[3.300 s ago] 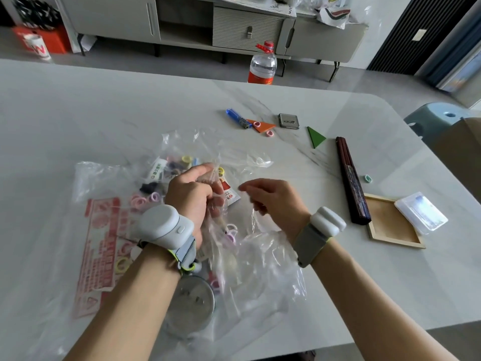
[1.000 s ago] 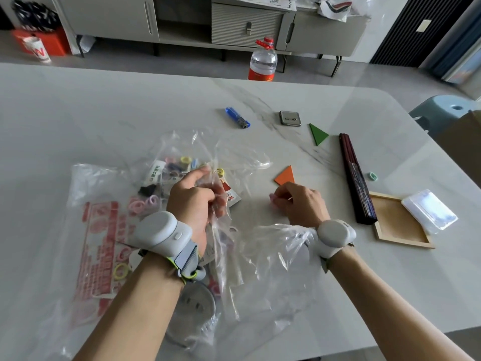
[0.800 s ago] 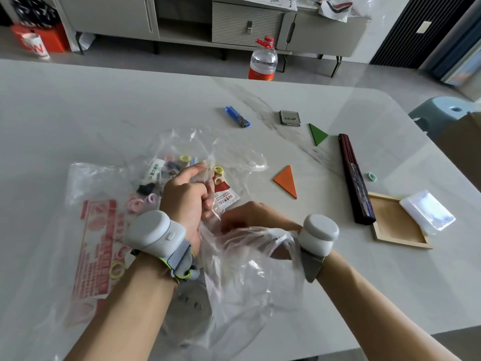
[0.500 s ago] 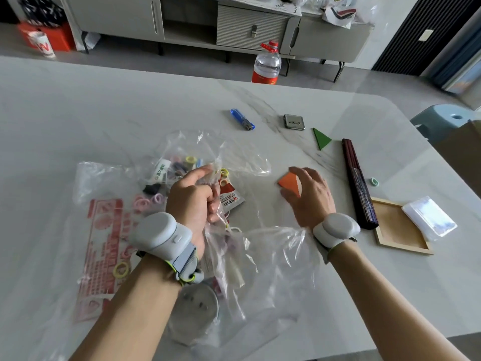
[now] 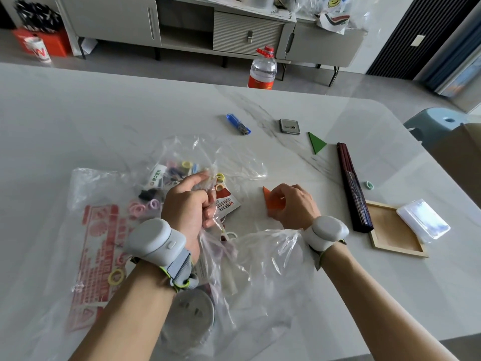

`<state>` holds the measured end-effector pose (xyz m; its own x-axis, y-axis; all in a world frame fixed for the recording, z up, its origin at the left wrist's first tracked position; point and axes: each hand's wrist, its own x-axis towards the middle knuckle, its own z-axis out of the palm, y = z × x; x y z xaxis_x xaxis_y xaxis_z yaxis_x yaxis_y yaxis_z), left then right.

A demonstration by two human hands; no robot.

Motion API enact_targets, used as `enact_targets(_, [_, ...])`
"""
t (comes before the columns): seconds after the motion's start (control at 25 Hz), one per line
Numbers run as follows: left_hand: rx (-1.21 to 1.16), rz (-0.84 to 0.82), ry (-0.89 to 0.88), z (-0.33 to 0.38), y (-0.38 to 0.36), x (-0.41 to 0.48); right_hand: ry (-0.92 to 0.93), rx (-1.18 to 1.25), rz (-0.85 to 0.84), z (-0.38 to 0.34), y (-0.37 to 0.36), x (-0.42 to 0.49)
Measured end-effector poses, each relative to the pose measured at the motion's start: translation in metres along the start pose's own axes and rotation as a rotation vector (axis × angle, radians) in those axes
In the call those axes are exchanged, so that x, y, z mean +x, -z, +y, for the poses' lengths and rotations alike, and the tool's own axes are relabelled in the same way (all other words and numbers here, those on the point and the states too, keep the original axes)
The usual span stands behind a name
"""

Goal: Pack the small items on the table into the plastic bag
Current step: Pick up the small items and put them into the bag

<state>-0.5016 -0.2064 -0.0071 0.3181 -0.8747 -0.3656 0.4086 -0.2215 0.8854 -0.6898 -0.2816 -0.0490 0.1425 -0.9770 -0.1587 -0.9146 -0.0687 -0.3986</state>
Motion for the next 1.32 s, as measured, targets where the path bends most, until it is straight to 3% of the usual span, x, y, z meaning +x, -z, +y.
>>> enact_targets(0.12, [0.006, -0.008, 0.003, 0.0, 0.001, 0.0, -0.093, -0.002, -0.119, -0.005, 0.01, -0.001])
enact_targets(0.28, [0.019, -0.001, -0.006, 0.001, 0.0, -0.002, -0.083, 0.004, -0.14, -0.007, 0.014, -0.008])
enact_targets(0.44, [0.004, -0.002, -0.007, 0.003, 0.001, -0.001, -0.115, 0.49, -0.199, -0.021, 0.021, -0.016])
enact_targets(0.68, [0.037, 0.012, -0.029, 0.003, 0.004, 0.002, 0.242, 0.584, -0.543, -0.061, 0.006, -0.035])
enact_targets(0.84, [0.016, 0.017, -0.022, 0.005, 0.004, 0.003, 0.058, 0.604, -0.104, -0.035, 0.02, -0.022])
enact_targets(1.0, [-0.008, 0.006, -0.003, 0.008, 0.002, 0.002, -0.102, 0.716, 0.101, -0.017, 0.02, -0.001])
enact_targets(1.08, [-0.006, 0.015, 0.002, 0.009, 0.005, 0.003, -0.093, 0.689, 0.195, -0.022, 0.021, 0.037])
enact_targets(1.2, [0.023, 0.025, 0.02, 0.009, 0.008, 0.005, 0.036, 0.496, 0.177, -0.045, 0.025, 0.108])
enact_targets(1.32, [0.014, -0.01, 0.067, 0.012, 0.013, 0.008, 0.017, 0.272, 0.124, -0.074, 0.022, 0.165])
